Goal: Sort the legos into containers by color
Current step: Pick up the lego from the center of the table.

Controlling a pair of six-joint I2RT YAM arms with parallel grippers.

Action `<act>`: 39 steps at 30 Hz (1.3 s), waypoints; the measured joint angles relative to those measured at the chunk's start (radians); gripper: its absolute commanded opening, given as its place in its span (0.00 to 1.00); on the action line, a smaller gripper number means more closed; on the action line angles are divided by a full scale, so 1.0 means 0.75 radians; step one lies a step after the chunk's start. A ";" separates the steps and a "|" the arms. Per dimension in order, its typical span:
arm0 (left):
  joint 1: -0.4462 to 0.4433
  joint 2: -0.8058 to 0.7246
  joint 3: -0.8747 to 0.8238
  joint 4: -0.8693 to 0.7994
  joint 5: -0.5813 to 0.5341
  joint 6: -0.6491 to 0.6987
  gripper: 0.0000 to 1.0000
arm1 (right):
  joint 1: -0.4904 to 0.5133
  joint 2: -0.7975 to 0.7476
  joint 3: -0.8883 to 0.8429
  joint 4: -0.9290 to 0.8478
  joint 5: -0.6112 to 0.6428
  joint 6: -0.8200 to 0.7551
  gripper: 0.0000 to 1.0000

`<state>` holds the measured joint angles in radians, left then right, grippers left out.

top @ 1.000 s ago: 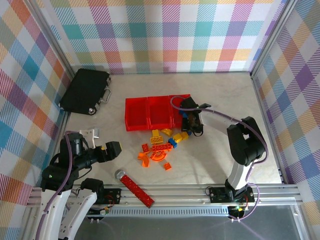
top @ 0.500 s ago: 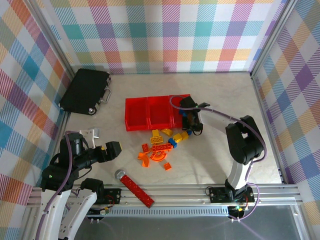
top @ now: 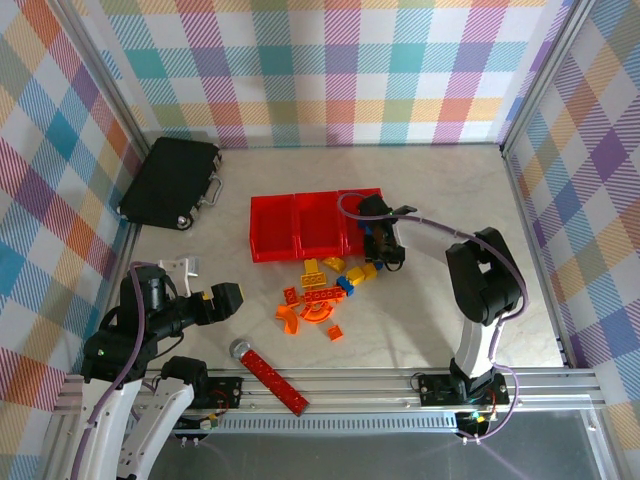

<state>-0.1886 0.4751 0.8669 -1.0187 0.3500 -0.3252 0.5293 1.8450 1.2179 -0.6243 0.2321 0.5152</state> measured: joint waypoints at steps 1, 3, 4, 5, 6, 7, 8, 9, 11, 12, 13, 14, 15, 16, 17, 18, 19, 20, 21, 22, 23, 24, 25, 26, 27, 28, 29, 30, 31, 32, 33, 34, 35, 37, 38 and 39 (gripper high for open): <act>0.000 0.000 0.001 0.000 0.000 0.000 1.00 | 0.000 0.001 0.000 -0.001 0.000 -0.001 0.38; 0.000 0.000 0.000 0.000 0.000 0.000 1.00 | 0.000 0.001 0.000 -0.001 0.003 -0.001 0.36; 0.000 0.000 0.000 0.000 0.000 0.000 1.00 | 0.000 0.001 0.000 -0.001 0.005 -0.001 0.35; 0.000 0.000 0.001 0.000 0.000 0.000 1.00 | 0.000 0.001 0.000 -0.001 0.005 0.000 0.34; 0.000 0.000 0.000 0.000 0.000 0.000 1.00 | 0.000 0.001 0.000 -0.001 0.005 -0.001 0.33; 0.000 0.000 0.000 0.000 0.000 0.000 1.00 | 0.000 0.000 -0.001 -0.001 0.006 -0.001 0.32; 0.000 0.000 0.001 0.000 0.000 0.000 1.00 | 0.000 0.000 -0.001 -0.001 0.009 -0.001 0.31; 0.000 0.000 0.001 0.000 0.000 0.000 1.00 | 0.000 -0.001 -0.001 -0.001 0.010 -0.001 0.31; 0.000 0.000 0.001 0.000 0.000 0.000 1.00 | 0.000 -0.007 -0.010 -0.001 0.016 -0.001 0.29; 0.000 0.000 0.001 0.000 0.000 0.000 1.00 | 0.000 -0.012 -0.014 -0.001 0.016 -0.001 0.28; 0.000 0.000 0.000 0.000 0.000 0.000 1.00 | 0.000 -0.021 -0.021 -0.003 0.018 -0.002 0.28; 0.000 0.000 0.001 0.000 0.000 0.000 1.00 | 0.000 -0.032 -0.029 -0.006 0.019 -0.002 0.27; 0.000 0.000 0.001 0.000 0.000 0.000 1.00 | 0.000 -0.043 -0.035 -0.007 0.019 -0.002 0.26; 0.000 0.000 0.000 0.000 0.000 0.000 1.00 | 0.000 -0.057 -0.041 -0.010 0.020 -0.004 0.26; 0.000 0.000 0.001 0.000 0.000 0.000 1.00 | 0.000 -0.072 -0.046 -0.013 0.020 -0.005 0.25; 0.000 0.000 0.000 0.000 0.000 0.000 1.00 | 0.000 -0.083 -0.047 -0.018 0.020 -0.005 0.24; 0.000 0.000 0.001 0.000 0.000 0.000 1.00 | 0.000 -0.097 -0.049 -0.023 0.020 -0.005 0.24; 0.000 0.000 0.000 0.000 0.000 0.000 1.00 | 0.000 -0.112 -0.050 -0.030 0.021 -0.005 0.24; 0.000 -0.001 0.001 0.000 -0.001 0.000 1.00 | 0.000 -0.126 -0.052 -0.035 0.023 -0.004 0.23; 0.000 -0.001 0.000 0.000 -0.001 0.000 1.00 | 0.000 -0.145 -0.055 -0.043 0.023 -0.005 0.23; 0.000 -0.002 0.000 0.000 -0.001 0.000 1.00 | 0.000 -0.167 -0.058 -0.051 0.022 -0.005 0.23; 0.000 -0.004 0.000 0.000 -0.001 0.000 1.00 | 0.000 -0.193 -0.060 -0.061 0.018 -0.005 0.23; 0.000 -0.005 0.000 0.000 -0.001 0.000 1.00 | 0.000 -0.225 -0.060 -0.069 0.009 -0.007 0.23; 0.000 -0.007 0.000 0.000 -0.001 0.000 1.00 | 0.000 -0.256 -0.060 -0.073 -0.001 -0.010 0.23; 0.000 -0.009 0.001 0.000 -0.001 -0.001 1.00 | 0.000 -0.291 -0.060 -0.077 -0.016 -0.012 0.23; 0.000 -0.010 0.000 0.000 -0.001 -0.001 1.00 | 0.000 -0.326 -0.058 -0.078 -0.034 -0.016 0.23; 0.000 -0.010 0.000 0.000 -0.001 -0.001 1.00 | 0.000 -0.353 -0.050 -0.087 -0.052 -0.023 0.23; 0.000 -0.011 0.000 0.000 -0.001 -0.001 1.00 | 0.000 -0.371 -0.032 -0.099 -0.070 -0.032 0.23; 0.000 -0.011 0.000 0.000 -0.001 -0.001 1.00 | 0.000 -0.377 0.001 -0.117 -0.089 -0.041 0.23; 0.000 -0.011 0.000 0.000 -0.001 -0.001 1.00 | 0.000 -0.376 0.038 -0.132 -0.103 -0.048 0.23; 0.000 -0.011 0.000 0.000 -0.001 -0.001 1.00 | 0.000 -0.369 0.081 -0.138 -0.115 -0.060 0.23; 0.000 -0.011 0.000 -0.001 -0.001 -0.001 1.00 | 0.000 -0.357 0.131 -0.151 -0.122 -0.073 0.23; 0.000 -0.011 0.000 0.000 -0.001 0.000 1.00 | 0.000 -0.341 0.176 -0.158 -0.127 -0.083 0.23; 0.000 -0.012 0.000 -0.001 -0.001 -0.001 1.00 | 0.000 -0.293 0.281 -0.172 -0.129 -0.113 0.23; 0.000 -0.014 0.000 0.000 -0.002 -0.001 1.00 | 0.000 -0.269 0.325 -0.179 -0.132 -0.124 0.23; 0.000 -0.015 0.000 -0.001 -0.002 -0.001 1.00 | 0.000 -0.237 0.370 -0.182 -0.135 -0.141 0.23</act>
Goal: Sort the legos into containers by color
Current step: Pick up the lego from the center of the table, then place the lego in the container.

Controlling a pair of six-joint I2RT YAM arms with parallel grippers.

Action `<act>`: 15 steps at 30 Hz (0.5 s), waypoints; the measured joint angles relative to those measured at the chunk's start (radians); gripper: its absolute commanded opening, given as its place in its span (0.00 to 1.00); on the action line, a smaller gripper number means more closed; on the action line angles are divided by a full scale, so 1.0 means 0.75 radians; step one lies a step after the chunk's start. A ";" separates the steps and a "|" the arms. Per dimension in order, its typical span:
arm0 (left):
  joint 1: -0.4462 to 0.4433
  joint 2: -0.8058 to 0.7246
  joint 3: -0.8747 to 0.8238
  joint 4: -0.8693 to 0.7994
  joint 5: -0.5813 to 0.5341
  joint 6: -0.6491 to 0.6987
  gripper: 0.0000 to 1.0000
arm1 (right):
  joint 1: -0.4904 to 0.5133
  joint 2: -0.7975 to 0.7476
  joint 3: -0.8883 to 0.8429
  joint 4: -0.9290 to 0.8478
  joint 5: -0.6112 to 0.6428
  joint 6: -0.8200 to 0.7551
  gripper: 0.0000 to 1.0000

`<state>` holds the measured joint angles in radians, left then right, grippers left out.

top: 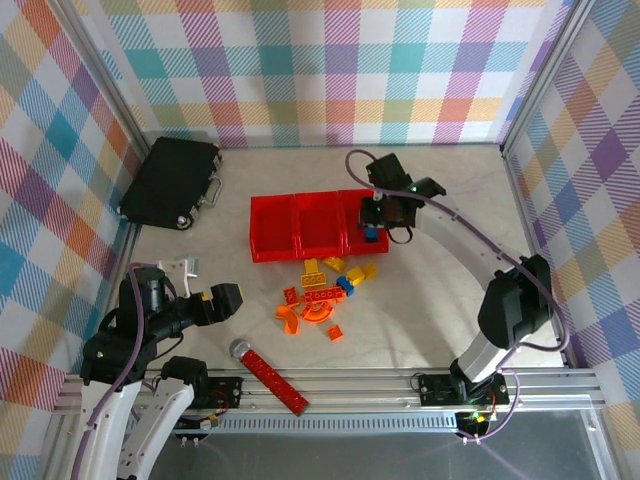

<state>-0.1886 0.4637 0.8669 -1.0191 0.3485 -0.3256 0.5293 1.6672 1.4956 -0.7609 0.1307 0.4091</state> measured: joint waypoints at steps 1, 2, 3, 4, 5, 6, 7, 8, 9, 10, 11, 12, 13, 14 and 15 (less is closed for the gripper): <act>0.000 -0.002 0.000 0.001 -0.001 0.000 1.00 | 0.000 0.033 0.040 -0.004 -0.001 -0.013 0.23; 0.000 -0.002 0.000 0.000 -0.002 0.000 1.00 | 0.000 0.058 0.069 -0.011 -0.001 -0.026 0.23; 0.000 -0.004 0.000 0.000 -0.003 0.000 1.00 | 0.000 0.094 0.104 -0.021 -0.001 -0.042 0.23; 0.000 -0.005 0.000 0.000 -0.003 0.000 1.00 | 0.000 0.130 0.138 -0.030 -0.001 -0.055 0.23; 0.000 -0.006 0.000 0.001 -0.003 0.000 1.00 | 0.000 0.164 0.165 -0.036 -0.001 -0.070 0.23; 0.000 -0.006 0.000 0.000 -0.003 0.000 1.00 | 0.000 0.201 0.196 -0.047 -0.001 -0.081 0.23; 0.000 -0.007 0.000 0.000 -0.003 0.000 1.00 | 0.000 0.242 0.230 -0.058 -0.001 -0.093 0.23; 0.000 -0.008 0.000 0.001 -0.003 0.000 1.00 | 0.000 0.279 0.262 -0.072 0.000 -0.104 0.23; 0.000 -0.010 0.000 0.001 -0.003 0.000 1.00 | 0.000 0.314 0.289 -0.078 0.001 -0.112 0.23; 0.000 -0.010 0.000 0.000 -0.003 0.000 1.00 | 0.000 0.349 0.316 -0.086 0.001 -0.120 0.24; 0.000 -0.011 0.000 0.000 -0.003 0.000 1.00 | 0.000 0.384 0.344 -0.097 0.000 -0.129 0.24; 0.000 -0.012 0.000 0.000 -0.003 0.000 1.00 | 0.000 0.406 0.362 -0.101 0.000 -0.135 0.24; 0.000 -0.012 0.000 0.000 -0.003 0.000 1.00 | 0.000 0.430 0.381 -0.107 0.001 -0.141 0.24; 0.000 -0.012 0.000 0.000 -0.003 0.000 1.00 | 0.000 0.454 0.403 -0.116 0.002 -0.149 0.24; 0.000 -0.012 0.000 0.000 -0.003 0.000 1.00 | 0.000 0.472 0.422 -0.124 0.003 -0.151 0.24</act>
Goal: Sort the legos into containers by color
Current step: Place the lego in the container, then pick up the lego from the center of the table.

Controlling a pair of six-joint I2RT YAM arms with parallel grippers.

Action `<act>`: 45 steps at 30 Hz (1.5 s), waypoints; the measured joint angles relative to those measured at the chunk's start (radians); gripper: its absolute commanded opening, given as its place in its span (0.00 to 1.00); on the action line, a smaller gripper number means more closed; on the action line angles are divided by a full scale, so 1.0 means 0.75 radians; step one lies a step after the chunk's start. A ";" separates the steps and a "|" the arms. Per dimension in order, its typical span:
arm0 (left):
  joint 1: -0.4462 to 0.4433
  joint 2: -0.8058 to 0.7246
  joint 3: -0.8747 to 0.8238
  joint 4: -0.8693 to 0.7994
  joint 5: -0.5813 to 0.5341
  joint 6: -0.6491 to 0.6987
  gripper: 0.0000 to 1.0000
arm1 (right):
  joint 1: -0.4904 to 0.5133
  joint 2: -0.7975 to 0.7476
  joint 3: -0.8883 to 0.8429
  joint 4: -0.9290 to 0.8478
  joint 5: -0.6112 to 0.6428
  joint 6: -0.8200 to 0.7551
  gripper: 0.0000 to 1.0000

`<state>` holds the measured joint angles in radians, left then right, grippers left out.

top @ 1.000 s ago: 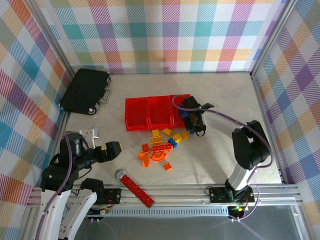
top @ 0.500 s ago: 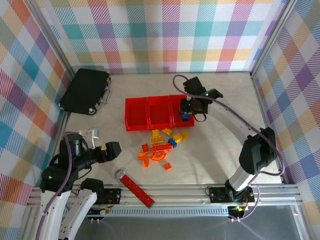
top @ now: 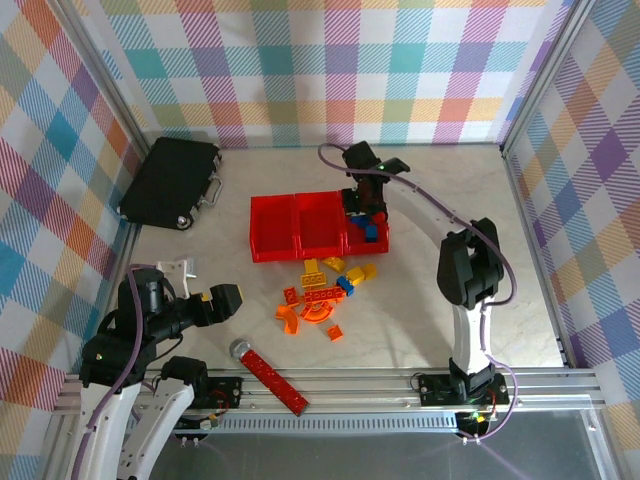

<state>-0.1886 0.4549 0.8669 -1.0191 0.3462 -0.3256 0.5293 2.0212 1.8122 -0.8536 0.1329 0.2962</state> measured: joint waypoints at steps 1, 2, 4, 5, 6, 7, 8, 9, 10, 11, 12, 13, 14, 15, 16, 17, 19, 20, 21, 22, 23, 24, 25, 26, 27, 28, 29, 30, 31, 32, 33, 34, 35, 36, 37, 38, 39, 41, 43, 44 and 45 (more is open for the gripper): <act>0.000 -0.001 0.000 0.000 0.000 0.000 1.00 | 0.000 0.022 0.024 -0.008 0.003 -0.004 0.24; 0.000 -0.001 0.000 0.000 0.000 0.000 1.00 | -0.001 0.038 0.041 -0.009 0.002 -0.008 0.24; 0.000 -0.001 0.000 0.000 0.000 0.000 1.00 | -0.006 0.064 0.069 -0.018 0.002 -0.018 0.24; 0.000 0.000 0.000 0.000 0.000 0.000 1.00 | -0.008 0.077 0.083 -0.021 0.002 -0.023 0.25; 0.000 -0.001 0.000 0.000 0.000 0.000 1.00 | -0.010 0.085 0.092 -0.022 0.002 -0.026 0.25; 0.000 -0.001 0.000 0.000 0.000 0.000 1.00 | -0.013 0.097 0.102 -0.023 0.002 -0.029 0.26; 0.000 0.000 0.000 0.000 0.000 0.000 1.00 | -0.017 0.105 0.110 -0.023 0.001 -0.032 0.27; 0.000 0.000 0.000 0.000 0.000 0.000 1.00 | -0.021 0.114 0.115 -0.024 0.001 -0.034 0.28; 0.000 0.000 0.000 0.000 0.000 0.000 1.00 | -0.027 0.124 0.122 -0.027 0.001 -0.035 0.29; 0.000 0.000 0.000 0.000 0.000 0.000 1.00 | -0.034 0.132 0.125 -0.027 0.001 -0.038 0.30; 0.000 0.000 0.000 0.000 0.000 0.000 1.00 | -0.039 0.138 0.125 -0.027 0.001 -0.039 0.31; 0.000 0.000 0.000 0.000 0.000 0.000 1.00 | -0.045 0.145 0.126 -0.029 -0.001 -0.043 0.31; 0.000 0.000 0.000 0.000 0.000 0.000 1.00 | -0.052 0.152 0.128 -0.031 -0.004 -0.045 0.32; 0.000 0.000 0.000 0.000 0.000 0.000 1.00 | -0.061 0.161 0.133 -0.034 -0.009 -0.050 0.32; 0.000 0.000 0.000 0.000 0.001 0.000 1.00 | -0.068 0.171 0.140 -0.036 -0.015 -0.055 0.33; 0.000 0.000 0.000 0.001 0.000 0.000 1.00 | -0.072 0.180 0.144 -0.036 -0.019 -0.059 0.34; 0.000 0.000 0.000 0.000 0.000 0.000 1.00 | -0.080 0.192 0.150 -0.036 -0.033 -0.066 0.34; 0.000 0.000 0.000 0.000 0.000 0.000 1.00 | -0.080 0.194 0.150 -0.037 -0.040 -0.068 0.35; 0.000 0.000 0.000 0.001 0.000 0.000 1.00 | -0.084 0.195 0.150 -0.039 -0.050 -0.068 0.36; 0.000 0.000 0.000 0.001 0.000 0.000 1.00 | -0.087 0.195 0.154 -0.042 -0.060 -0.068 0.37; 0.000 0.000 0.000 0.001 0.000 0.000 1.00 | -0.089 0.196 0.161 -0.047 -0.067 -0.069 0.37; 0.000 0.000 0.000 0.000 0.000 0.000 1.00 | -0.090 0.199 0.172 -0.052 -0.076 -0.070 0.37; 0.000 0.000 0.000 0.000 0.000 0.000 1.00 | -0.090 0.200 0.187 -0.056 -0.088 -0.071 0.38; 0.000 0.000 0.000 0.000 0.000 0.000 1.00 | -0.090 0.201 0.198 -0.058 -0.097 -0.073 0.40; 0.000 0.000 0.000 0.000 0.000 0.000 1.00 | -0.090 0.201 0.208 -0.061 -0.106 -0.073 0.41; 0.000 0.000 0.000 0.001 0.000 0.000 1.00 | -0.090 0.201 0.213 -0.061 -0.116 -0.075 0.42; 0.000 0.000 0.000 0.001 0.001 0.000 1.00 | -0.090 0.199 0.215 -0.061 -0.126 -0.078 0.43; 0.000 0.000 0.001 0.001 0.001 0.000 1.00 | -0.090 0.199 0.215 -0.063 -0.134 -0.078 0.43; 0.000 0.000 0.000 0.001 0.001 0.000 1.00 | -0.090 0.198 0.215 -0.066 -0.142 -0.078 0.44; 0.000 0.000 0.000 0.001 0.001 0.000 1.00 | -0.090 0.198 0.215 -0.069 -0.149 -0.078 0.44; 0.000 0.000 0.000 0.001 0.001 0.000 1.00 | -0.090 0.196 0.215 -0.075 -0.157 -0.078 0.44; 0.000 0.000 0.000 0.001 0.001 0.000 1.00 | -0.090 0.190 0.214 -0.080 -0.162 -0.077 0.44; 0.000 0.000 0.000 0.001 0.001 0.000 1.00 | -0.090 0.181 0.212 -0.082 -0.167 -0.077 0.44; 0.000 0.001 0.000 0.001 0.001 0.000 1.00 | -0.090 0.165 0.207 -0.083 -0.173 -0.076 0.44; 0.000 0.001 0.000 0.001 0.001 0.000 1.00 | -0.090 0.137 0.190 -0.080 -0.182 -0.071 0.44; 0.000 0.002 0.000 0.001 0.001 0.000 1.00 | -0.090 0.106 0.172 -0.080 -0.188 -0.066 0.44; 0.000 0.003 0.000 0.001 0.001 0.000 1.00 | -0.090 0.061 0.141 -0.077 -0.197 -0.063 0.44; 0.000 0.006 0.000 0.001 0.001 0.000 1.00 | -0.090 -0.045 0.065 -0.061 -0.211 -0.052 0.44; 0.000 0.011 0.000 0.001 0.001 0.000 1.00 | -0.090 -0.192 -0.058 -0.022 -0.228 -0.033 0.44; 0.000 0.014 0.000 0.001 0.001 0.000 1.00 | -0.090 -0.251 -0.111 -0.008 -0.236 -0.025 0.44; 0.000 0.016 0.000 0.001 0.001 0.000 1.00 | -0.090 -0.328 -0.181 0.010 -0.248 -0.014 0.44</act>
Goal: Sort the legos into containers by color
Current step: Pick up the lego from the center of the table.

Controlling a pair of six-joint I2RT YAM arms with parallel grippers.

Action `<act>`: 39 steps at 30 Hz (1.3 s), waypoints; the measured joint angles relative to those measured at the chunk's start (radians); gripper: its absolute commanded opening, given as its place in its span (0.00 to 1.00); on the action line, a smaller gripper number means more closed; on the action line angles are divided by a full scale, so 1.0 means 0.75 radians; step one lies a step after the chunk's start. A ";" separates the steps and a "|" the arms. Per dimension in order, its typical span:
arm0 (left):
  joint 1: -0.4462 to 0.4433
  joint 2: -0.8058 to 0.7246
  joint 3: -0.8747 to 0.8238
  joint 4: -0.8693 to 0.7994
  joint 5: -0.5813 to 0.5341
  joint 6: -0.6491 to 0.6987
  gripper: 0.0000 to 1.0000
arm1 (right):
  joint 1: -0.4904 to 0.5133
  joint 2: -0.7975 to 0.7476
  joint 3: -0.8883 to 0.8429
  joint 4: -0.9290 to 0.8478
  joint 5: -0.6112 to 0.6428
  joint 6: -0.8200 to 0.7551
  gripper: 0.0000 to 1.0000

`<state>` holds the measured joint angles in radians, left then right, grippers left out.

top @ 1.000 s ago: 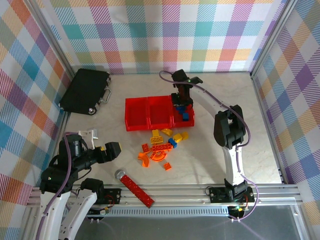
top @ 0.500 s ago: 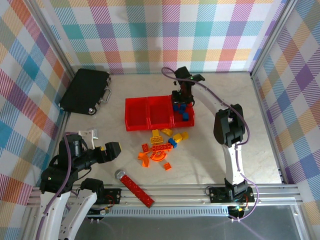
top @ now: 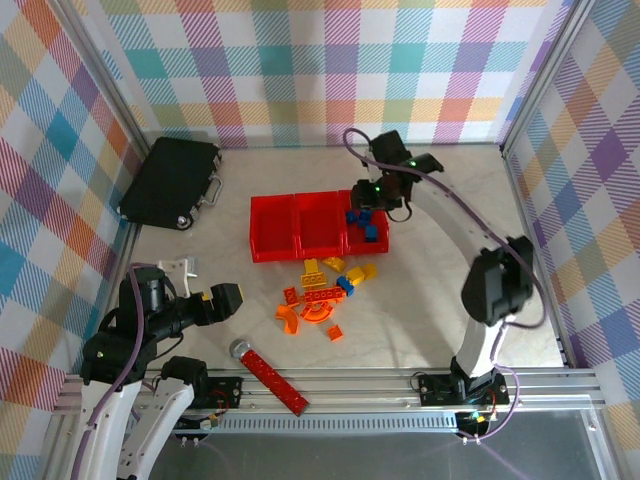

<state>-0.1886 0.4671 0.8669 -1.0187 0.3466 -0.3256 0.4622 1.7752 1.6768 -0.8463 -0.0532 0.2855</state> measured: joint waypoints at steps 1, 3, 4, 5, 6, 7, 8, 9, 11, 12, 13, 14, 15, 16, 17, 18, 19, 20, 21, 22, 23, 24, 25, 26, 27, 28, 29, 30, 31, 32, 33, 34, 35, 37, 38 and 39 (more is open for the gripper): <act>0.000 0.002 0.000 0.000 0.000 0.000 1.00 | 0.000 -0.067 -0.066 0.020 -0.012 0.013 0.44; 0.000 0.007 0.000 0.001 0.001 0.000 1.00 | 0.003 -0.168 -0.177 0.049 -0.030 0.037 0.45; 0.000 0.010 0.000 0.000 0.001 0.000 1.00 | 0.004 -0.210 -0.235 0.064 -0.038 0.049 0.45; 0.000 0.013 0.000 0.001 0.001 0.000 1.00 | 0.007 -0.248 -0.294 0.080 -0.047 0.062 0.46; 0.000 0.016 0.000 0.001 0.001 0.000 1.00 | 0.012 -0.285 -0.366 0.096 -0.052 0.076 0.47; 0.000 0.020 0.000 0.001 0.001 0.000 1.00 | 0.020 -0.319 -0.437 0.109 -0.057 0.092 0.47; 0.000 0.023 0.000 0.001 0.001 0.000 1.00 | 0.026 -0.344 -0.491 0.111 -0.060 0.105 0.47; 0.000 0.027 0.000 0.001 0.001 0.000 1.00 | 0.037 -0.372 -0.555 0.118 -0.062 0.125 0.48; 0.000 0.032 -0.001 0.001 0.001 0.000 1.00 | 0.051 -0.418 -0.661 0.127 -0.060 0.158 0.52; 0.000 0.033 -0.001 0.001 0.001 0.000 1.00 | 0.057 -0.445 -0.717 0.131 -0.057 0.180 0.54; 0.000 0.033 -0.001 0.001 0.001 0.000 1.00 | 0.060 -0.470 -0.763 0.131 -0.052 0.199 0.55; 0.000 0.033 -0.001 0.001 0.001 0.000 1.00 | 0.065 -0.490 -0.796 0.131 -0.047 0.213 0.56; 0.000 0.033 -0.001 0.001 0.001 0.000 1.00 | 0.067 -0.511 -0.831 0.133 -0.044 0.231 0.56; 0.000 0.033 -0.001 0.001 0.001 0.000 1.00 | 0.067 -0.525 -0.856 0.135 -0.034 0.242 0.56; 0.000 0.033 -0.001 0.001 0.001 0.000 1.00 | 0.067 -0.530 -0.870 0.139 -0.024 0.251 0.56; 0.000 0.033 -0.001 0.000 0.001 0.000 1.00 | 0.067 -0.529 -0.881 0.142 -0.013 0.263 0.56; 0.000 0.033 -0.001 0.001 0.001 0.000 1.00 | 0.067 -0.524 -0.888 0.147 -0.004 0.269 0.56; 0.000 0.033 -0.001 0.001 0.001 0.000 1.00 | 0.067 -0.514 -0.888 0.149 0.006 0.271 0.56; 0.000 0.033 -0.001 0.000 0.001 0.000 1.00 | 0.067 -0.500 -0.888 0.156 0.015 0.272 0.56; 0.000 0.033 -0.001 0.000 0.001 0.000 1.00 | 0.067 -0.481 -0.887 0.162 0.025 0.271 0.56; 0.000 0.033 -0.001 0.000 0.001 0.000 1.00 | 0.067 -0.461 -0.886 0.165 0.031 0.270 0.56; 0.000 0.032 -0.001 0.000 0.001 0.000 1.00 | 0.067 -0.434 -0.880 0.166 0.040 0.266 0.56; 0.000 0.032 -0.001 0.000 0.001 0.000 1.00 | 0.067 -0.404 -0.872 0.165 0.047 0.261 0.56; 0.000 0.031 -0.001 0.000 0.001 0.000 1.00 | 0.067 -0.377 -0.863 0.166 0.052 0.256 0.56; 0.000 0.030 -0.001 0.000 0.001 0.000 1.00 | 0.067 -0.344 -0.846 0.164 0.060 0.246 0.56; 0.000 0.028 -0.001 0.000 0.001 0.000 1.00 | 0.067 -0.315 -0.829 0.165 0.065 0.235 0.55; 0.000 0.027 -0.001 0.000 0.001 0.000 1.00 | 0.067 -0.287 -0.809 0.163 0.072 0.224 0.55; 0.000 0.026 -0.001 0.000 0.001 0.000 1.00 | 0.067 -0.261 -0.786 0.162 0.079 0.213 0.55; 0.000 0.025 -0.001 0.000 0.001 0.000 1.00 | 0.067 -0.235 -0.763 0.163 0.086 0.198 0.55; 0.000 0.024 -0.001 0.000 0.001 0.000 1.00 | 0.067 -0.216 -0.747 0.165 0.092 0.187 0.55; 0.000 0.022 -0.001 0.000 0.001 0.000 1.00 | 0.067 -0.198 -0.730 0.165 0.097 0.175 0.55; 0.000 0.019 -0.001 0.000 0.001 0.000 1.00 | 0.067 -0.181 -0.715 0.164 0.101 0.161 0.55; 0.000 0.016 -0.001 0.000 0.001 0.000 1.00 | 0.067 -0.165 -0.699 0.164 0.106 0.153 0.55; 0.000 0.015 -0.001 0.000 0.001 0.000 1.00 | 0.067 -0.131 -0.669 0.163 0.116 0.130 0.55; 0.000 0.015 -0.001 0.000 0.000 0.000 1.00 | 0.067 -0.117 -0.660 0.163 0.117 0.124 0.54; 0.000 0.014 -0.001 0.000 0.000 0.000 1.00 | 0.067 -0.101 -0.648 0.162 0.123 0.115 0.54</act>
<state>-0.1886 0.4778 0.8665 -1.0187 0.3466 -0.3256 0.5121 1.6997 1.1908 -0.7250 0.0387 0.3721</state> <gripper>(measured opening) 0.997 0.546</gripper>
